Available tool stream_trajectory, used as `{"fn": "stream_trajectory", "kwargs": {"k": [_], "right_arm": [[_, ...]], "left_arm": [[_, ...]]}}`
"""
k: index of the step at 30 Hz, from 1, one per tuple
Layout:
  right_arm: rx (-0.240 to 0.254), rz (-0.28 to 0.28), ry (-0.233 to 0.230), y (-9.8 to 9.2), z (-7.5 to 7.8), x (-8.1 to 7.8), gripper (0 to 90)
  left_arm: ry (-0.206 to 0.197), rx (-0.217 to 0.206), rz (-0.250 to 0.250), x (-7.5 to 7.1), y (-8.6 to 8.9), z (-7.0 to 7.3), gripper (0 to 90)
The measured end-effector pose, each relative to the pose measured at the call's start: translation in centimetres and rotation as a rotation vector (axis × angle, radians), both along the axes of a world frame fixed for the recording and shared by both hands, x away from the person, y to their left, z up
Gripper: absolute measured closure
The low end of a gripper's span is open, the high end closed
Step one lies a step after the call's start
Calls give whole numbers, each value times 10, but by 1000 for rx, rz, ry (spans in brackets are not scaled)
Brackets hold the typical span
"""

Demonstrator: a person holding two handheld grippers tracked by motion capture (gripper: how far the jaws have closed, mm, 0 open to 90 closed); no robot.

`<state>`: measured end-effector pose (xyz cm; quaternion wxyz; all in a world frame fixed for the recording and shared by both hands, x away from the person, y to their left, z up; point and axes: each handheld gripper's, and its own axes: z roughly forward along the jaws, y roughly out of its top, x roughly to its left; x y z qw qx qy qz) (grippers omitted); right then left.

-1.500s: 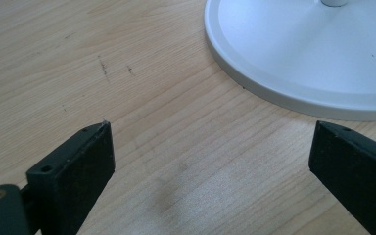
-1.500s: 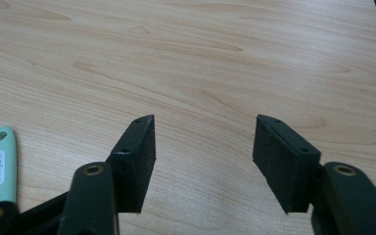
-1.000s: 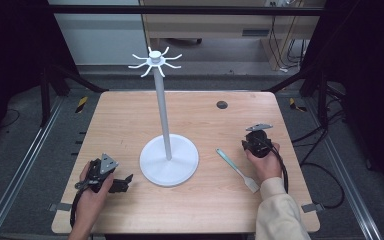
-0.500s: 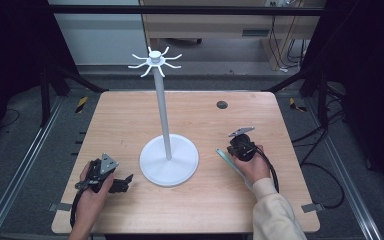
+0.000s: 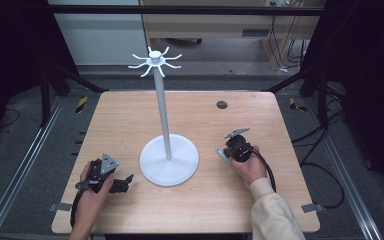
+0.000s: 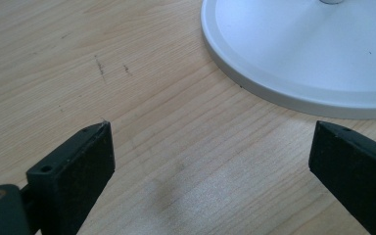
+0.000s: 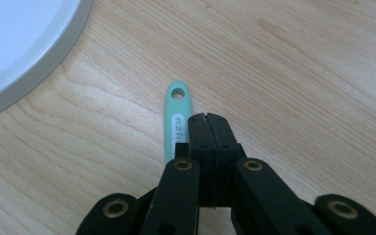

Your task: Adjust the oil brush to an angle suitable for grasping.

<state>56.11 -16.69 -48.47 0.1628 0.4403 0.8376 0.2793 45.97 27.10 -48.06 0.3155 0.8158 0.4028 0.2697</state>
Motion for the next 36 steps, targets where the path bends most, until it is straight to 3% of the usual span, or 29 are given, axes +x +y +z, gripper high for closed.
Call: {"fn": "stream_trajectory", "kwargs": {"k": [6,10,17,26,31,36], "right_arm": [[38,47,35,3,1,-3,900],[35,123,45,9,2,-8,900],[37,195,68,16,3,-15,900],[32,195,54,16,9,-18,900],[-17,216,28,14,17,-24,900],[-30,223,11,11,26,-26,900]], "left_arm": [[1,1,-1,0,0,0,28],[1,1,0,0,0,0,28],[2,1,0,0,0,0,28],[0,-4,5,0,1,0,28],[0,-8,15,-1,4,0,28],[-1,-13,21,-1,5,0,28]]}}
